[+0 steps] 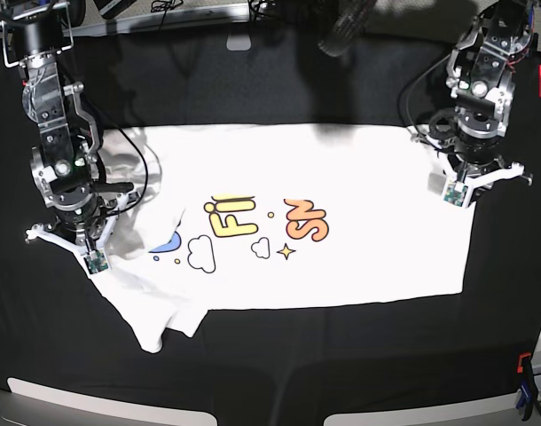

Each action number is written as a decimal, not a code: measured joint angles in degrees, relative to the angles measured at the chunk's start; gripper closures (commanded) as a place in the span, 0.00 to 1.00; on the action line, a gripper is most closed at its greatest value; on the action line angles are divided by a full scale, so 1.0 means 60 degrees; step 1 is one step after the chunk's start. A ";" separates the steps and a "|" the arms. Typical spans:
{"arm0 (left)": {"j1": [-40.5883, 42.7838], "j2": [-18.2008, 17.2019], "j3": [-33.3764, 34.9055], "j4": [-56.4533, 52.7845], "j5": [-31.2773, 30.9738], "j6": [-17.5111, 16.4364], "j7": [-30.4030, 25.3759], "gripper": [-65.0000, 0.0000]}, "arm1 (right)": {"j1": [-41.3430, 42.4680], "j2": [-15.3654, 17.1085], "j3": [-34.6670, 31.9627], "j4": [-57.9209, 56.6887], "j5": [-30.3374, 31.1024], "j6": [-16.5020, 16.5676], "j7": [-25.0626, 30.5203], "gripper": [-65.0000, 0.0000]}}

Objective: Layout the t-shirt on the table in an organized manner, then fold the t-shirt properly
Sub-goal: 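Pull the grasped shirt edge away from the hem with both grippers, then hold the shirt edge taut with both grippers, smoothing it flat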

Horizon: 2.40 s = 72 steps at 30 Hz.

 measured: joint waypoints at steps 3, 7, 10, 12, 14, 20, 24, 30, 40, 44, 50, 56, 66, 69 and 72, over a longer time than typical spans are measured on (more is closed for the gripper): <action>0.0004 0.0004 0.0000 0.0004 0.0000 0.0000 0.0131 0.87 | -0.0004 0.0004 0.0000 0.0000 -0.0025 0.0000 0.0000 0.94; 0.0000 0.0000 0.0000 0.0004 0.0004 0.0000 0.0164 0.68 | 0.0000 0.0000 0.0000 0.0000 -0.0040 0.0000 0.0007 0.55; 0.0000 0.0000 0.0000 0.0004 0.0004 0.0000 0.0295 0.68 | 0.0000 0.0000 0.0000 0.0000 -0.0102 0.0000 0.0124 0.51; -0.0051 0.0004 0.0000 0.0004 0.0000 0.0000 0.0761 0.68 | 0.0000 0.0004 0.0000 0.0000 -0.0102 0.0000 0.0197 0.51; -0.0135 0.0004 0.0000 0.0000 0.0350 0.0000 0.1235 0.68 | 0.0000 0.0000 0.0000 0.0000 -0.0102 0.0000 0.0339 0.51; -0.0153 0.0000 0.0000 0.0051 0.1515 -0.0036 0.1253 0.68 | 0.0000 0.0000 0.0000 0.0000 -0.0036 0.0000 0.0069 0.51; -0.0036 -0.0011 0.0000 0.0539 0.1596 -0.0616 0.1392 0.68 | -0.0004 -0.0004 0.0000 0.0098 -0.0033 0.0000 -0.1239 0.51; 0.1060 -0.1126 0.0011 0.2295 0.1515 -0.3082 0.1639 0.68 | -0.0310 0.0029 0.0044 0.1304 -0.1151 0.0933 -0.2087 0.51; 0.2528 -0.2940 0.0018 0.2583 0.0004 -0.5850 0.0102 0.68 | -0.3319 0.0372 0.0007 0.3785 -0.0933 0.2521 -0.2237 0.51; 0.2390 -0.2951 0.0018 0.2510 0.0470 -0.5839 -0.1202 0.68 | -0.4142 0.0397 0.0036 0.3996 -0.1392 0.2532 -0.2233 0.51; 0.2011 -0.2670 0.0018 0.0685 0.0510 -0.5836 -0.1191 0.68 | -0.4415 0.0375 0.0036 0.4000 -0.1392 0.2528 -0.2233 0.51; 0.1989 -0.2135 0.0018 0.0222 0.1198 -0.5144 -0.1348 0.68 | -0.4419 0.0379 0.0036 0.4014 -0.1395 0.2528 -0.2233 0.51; 0.1989 -0.2091 0.0018 0.0186 0.1410 -0.4590 -0.1763 0.77 | -0.4419 0.0372 0.0036 0.4014 -0.1235 0.2532 -0.2237 0.51; 0.1989 -0.2084 0.0018 0.0186 0.1406 -0.4550 -0.1763 0.78 | -0.4419 0.0375 0.0036 0.4014 -0.1239 0.2532 -0.2237 0.51; 0.1967 -0.1876 0.0015 0.0186 0.1428 -0.4517 -0.1759 0.78 | -0.4419 0.0379 0.0040 0.4014 -0.0601 0.2659 -0.2390 0.51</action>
